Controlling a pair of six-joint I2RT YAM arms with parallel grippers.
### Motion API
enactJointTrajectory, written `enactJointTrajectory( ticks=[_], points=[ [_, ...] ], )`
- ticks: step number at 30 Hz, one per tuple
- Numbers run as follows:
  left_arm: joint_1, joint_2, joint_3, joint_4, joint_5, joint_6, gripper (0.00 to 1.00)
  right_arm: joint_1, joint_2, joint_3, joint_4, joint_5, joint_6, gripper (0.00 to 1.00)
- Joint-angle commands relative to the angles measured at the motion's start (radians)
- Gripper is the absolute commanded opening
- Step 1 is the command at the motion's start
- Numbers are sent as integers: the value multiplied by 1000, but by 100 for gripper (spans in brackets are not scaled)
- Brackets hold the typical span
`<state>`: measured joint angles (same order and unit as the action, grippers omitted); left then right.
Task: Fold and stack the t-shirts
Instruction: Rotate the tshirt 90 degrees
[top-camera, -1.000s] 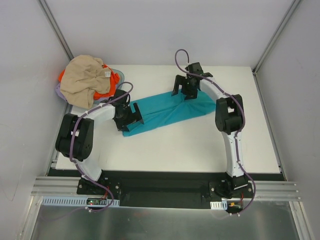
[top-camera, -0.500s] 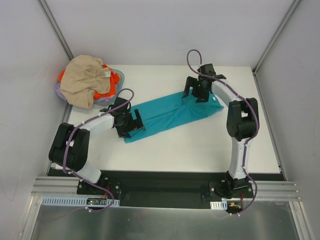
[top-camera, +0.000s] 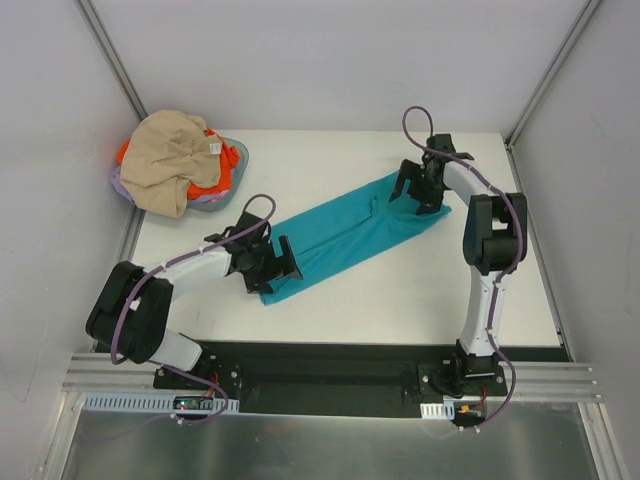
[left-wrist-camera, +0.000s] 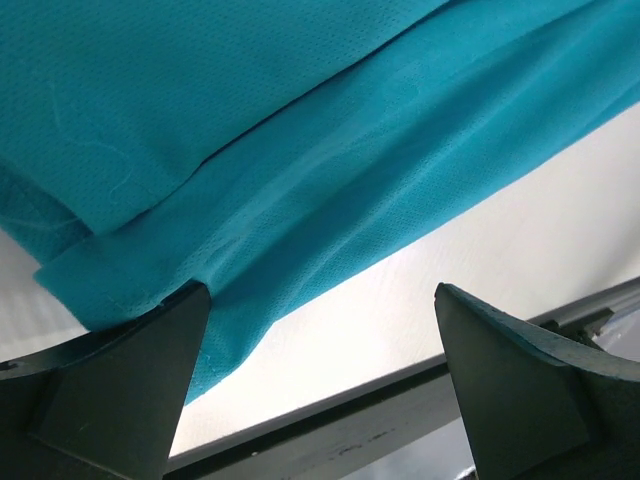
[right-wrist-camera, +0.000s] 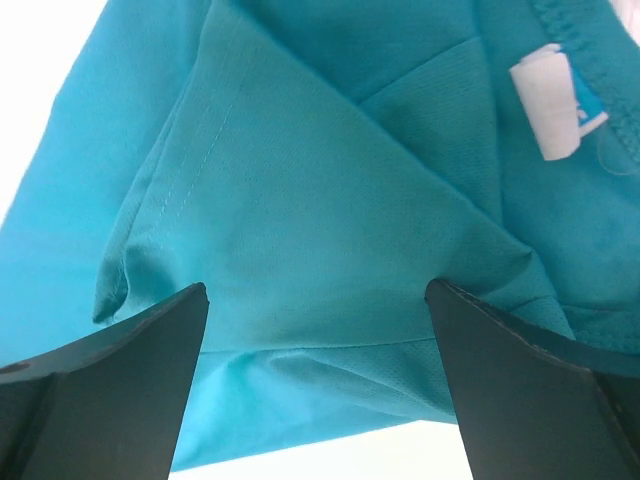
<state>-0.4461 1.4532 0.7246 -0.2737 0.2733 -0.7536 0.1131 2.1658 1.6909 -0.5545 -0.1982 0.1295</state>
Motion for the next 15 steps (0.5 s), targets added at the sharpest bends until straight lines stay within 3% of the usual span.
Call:
enactJointTrajectory(
  ticks=[1, 9, 13, 15],
  points=[
    [-104, 13, -82, -110, 24, -61, 99, 0, 94, 99, -41, -9, -25, 97],
    [-370, 42, 34, -108, 17, -150, 99, 40, 278, 378, -110, -118, 19, 97],
    [-454, 134, 128, -105, -51, -179, 99, 108, 396, 652, -134, -130, 58, 97],
    [-509, 195, 195, -96, -69, -197, 99, 134, 434, 697, -105, -126, 97, 97]
  ],
)
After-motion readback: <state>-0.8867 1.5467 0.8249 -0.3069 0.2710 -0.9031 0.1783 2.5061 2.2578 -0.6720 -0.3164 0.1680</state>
